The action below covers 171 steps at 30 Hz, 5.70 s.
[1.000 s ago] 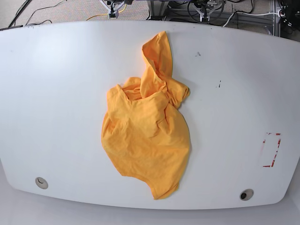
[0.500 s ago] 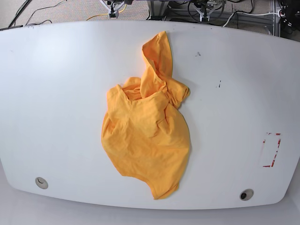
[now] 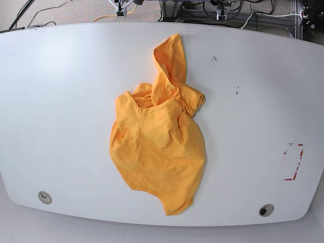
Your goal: Layout the t-shirt on the table in an organized manner, then fold the t-shirt properly
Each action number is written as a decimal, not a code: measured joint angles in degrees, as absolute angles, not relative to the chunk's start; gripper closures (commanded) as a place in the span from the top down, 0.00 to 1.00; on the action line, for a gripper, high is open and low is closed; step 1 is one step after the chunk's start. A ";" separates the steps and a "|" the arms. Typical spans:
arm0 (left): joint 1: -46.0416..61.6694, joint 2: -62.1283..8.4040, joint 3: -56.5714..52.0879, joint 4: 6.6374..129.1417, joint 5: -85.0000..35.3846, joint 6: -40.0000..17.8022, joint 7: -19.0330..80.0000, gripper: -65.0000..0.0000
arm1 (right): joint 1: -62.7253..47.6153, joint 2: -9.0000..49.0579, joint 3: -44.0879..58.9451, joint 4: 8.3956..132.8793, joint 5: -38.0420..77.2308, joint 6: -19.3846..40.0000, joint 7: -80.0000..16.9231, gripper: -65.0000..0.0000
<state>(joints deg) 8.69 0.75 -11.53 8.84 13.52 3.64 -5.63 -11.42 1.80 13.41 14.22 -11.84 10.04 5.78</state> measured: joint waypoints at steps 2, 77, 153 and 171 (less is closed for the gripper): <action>10.28 0.58 -11.42 10.70 13.52 3.64 -5.76 0.07 | -13.06 1.96 13.41 16.47 -11.81 10.07 6.28 0.05; 58.11 -13.26 -7.62 93.17 8.29 3.95 -1.78 0.03 | -58.15 1.85 11.94 95.98 -12.49 10.50 2.59 0.02; 45.69 -13.10 4.89 100.49 5.98 3.18 -3.29 0.04 | -49.34 2.81 12.53 97.89 -14.94 12.58 -7.20 0.04; 45.67 -13.08 4.89 100.49 5.98 3.20 -3.31 0.04 | -53.78 2.52 12.53 99.59 -14.59 11.99 -4.73 0.00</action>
